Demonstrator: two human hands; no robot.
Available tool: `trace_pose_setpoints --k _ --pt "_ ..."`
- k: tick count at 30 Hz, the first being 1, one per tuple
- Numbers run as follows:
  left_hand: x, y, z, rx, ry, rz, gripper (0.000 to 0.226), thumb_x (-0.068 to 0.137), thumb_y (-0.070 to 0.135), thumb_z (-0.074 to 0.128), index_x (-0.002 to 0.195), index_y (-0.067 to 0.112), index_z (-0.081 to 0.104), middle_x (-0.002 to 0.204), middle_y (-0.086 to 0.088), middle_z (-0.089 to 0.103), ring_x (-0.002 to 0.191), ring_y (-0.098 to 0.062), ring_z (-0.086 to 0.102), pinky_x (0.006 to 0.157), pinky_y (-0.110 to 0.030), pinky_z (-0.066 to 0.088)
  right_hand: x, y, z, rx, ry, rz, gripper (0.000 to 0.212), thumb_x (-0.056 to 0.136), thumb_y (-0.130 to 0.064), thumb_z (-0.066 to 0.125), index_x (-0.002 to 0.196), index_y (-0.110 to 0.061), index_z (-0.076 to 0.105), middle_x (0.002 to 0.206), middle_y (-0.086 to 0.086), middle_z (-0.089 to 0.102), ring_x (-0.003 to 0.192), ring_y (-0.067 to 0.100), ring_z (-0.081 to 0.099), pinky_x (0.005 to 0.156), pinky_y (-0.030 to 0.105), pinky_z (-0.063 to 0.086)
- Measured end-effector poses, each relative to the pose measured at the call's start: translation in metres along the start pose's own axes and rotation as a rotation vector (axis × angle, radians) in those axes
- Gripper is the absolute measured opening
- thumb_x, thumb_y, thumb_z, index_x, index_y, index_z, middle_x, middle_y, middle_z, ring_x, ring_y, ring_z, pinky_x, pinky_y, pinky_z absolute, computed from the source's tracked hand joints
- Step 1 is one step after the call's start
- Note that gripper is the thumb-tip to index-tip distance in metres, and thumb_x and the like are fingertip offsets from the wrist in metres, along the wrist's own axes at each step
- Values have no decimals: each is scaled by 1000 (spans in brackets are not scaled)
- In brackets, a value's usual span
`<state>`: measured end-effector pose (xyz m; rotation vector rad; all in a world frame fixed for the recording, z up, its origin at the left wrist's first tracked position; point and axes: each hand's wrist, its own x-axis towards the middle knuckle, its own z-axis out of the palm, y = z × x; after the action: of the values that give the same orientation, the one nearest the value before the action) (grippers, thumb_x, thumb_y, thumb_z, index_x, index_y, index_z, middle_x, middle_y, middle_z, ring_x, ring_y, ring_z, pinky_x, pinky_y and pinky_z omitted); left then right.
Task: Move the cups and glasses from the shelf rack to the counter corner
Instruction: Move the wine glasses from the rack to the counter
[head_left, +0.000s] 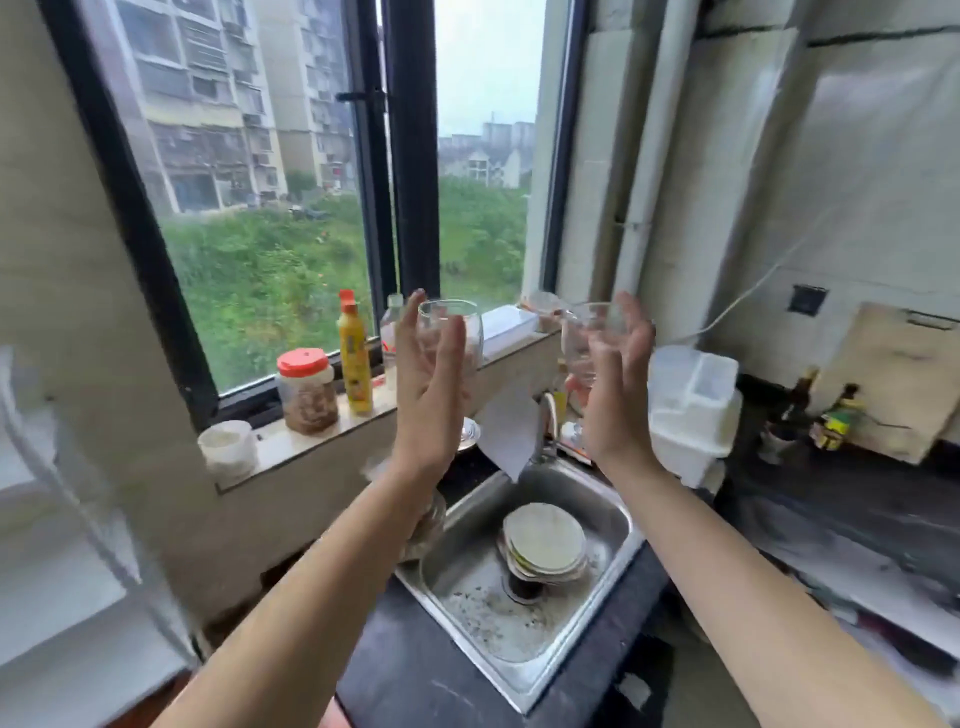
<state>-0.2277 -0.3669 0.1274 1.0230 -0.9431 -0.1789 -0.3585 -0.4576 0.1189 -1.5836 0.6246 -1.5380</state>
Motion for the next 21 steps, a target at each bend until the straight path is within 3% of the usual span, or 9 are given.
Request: trace_pose_setpoints --k 2,4,7,11,13,15,17,21 --pt "-15 -5 55 -103 -72 -72 33 101 39 52 132 37 43 81 13 57 70 -1 56 70 -30 45 6 4 -60 -31 78 35 44 89 -53 51 132 -51 42 106 -39 60 89 -9 62 68 17 52" --pt "-32 -6 111 -168 -133 -97 32 97 37 58 128 35 48 79 14 61 72 -1 58 72 -27 47 12 5 -120 -55 162 68 45 81 -66 58 124 -58 45 115 -20 64 101 2 64 74 24 53" --pt "-63 -7 199 -207 -229 -94 43 94 28 66 131 15 49 85 8 66 79 -5 61 74 -26 50 18 15 -215 -83 241 63 50 78 -70 61 125 -56 46 123 2 62 109 18 62 76 30 51" --pt "-109 -15 319 -242 -342 -124 55 84 24 77 130 12 50 102 -18 66 84 -16 63 78 -31 53 17 26 -351 -225 323 13 62 82 -61 69 134 -33 50 109 -12 67 99 12 64 86 41 54" --pt "-134 -20 375 -251 -413 -155 51 87 16 77 129 13 50 98 -12 66 81 -14 63 71 -25 51 15 26 -412 -283 380 -12 57 81 -54 73 129 -30 54 107 -13 67 97 3 63 85 24 52" --pt "-157 -24 425 -258 -471 -195 47 86 10 77 125 14 51 97 -9 64 81 -14 63 69 -21 51 14 24 -466 -327 436 -15 45 81 -44 76 121 -42 56 101 -20 68 93 -3 63 77 11 47" --pt "-178 -28 468 -264 -516 -235 50 81 14 79 123 13 53 99 -13 63 85 -19 63 75 -27 55 13 24 -517 -378 483 11 45 79 -40 78 114 -52 54 99 -18 68 90 -4 64 75 9 48" --pt "-203 -40 541 -296 -612 -279 48 82 10 77 124 6 55 94 0 68 87 -17 66 87 -45 55 14 35 -601 -424 574 79 54 76 -41 79 124 -32 56 95 -8 65 76 1 65 72 21 53"
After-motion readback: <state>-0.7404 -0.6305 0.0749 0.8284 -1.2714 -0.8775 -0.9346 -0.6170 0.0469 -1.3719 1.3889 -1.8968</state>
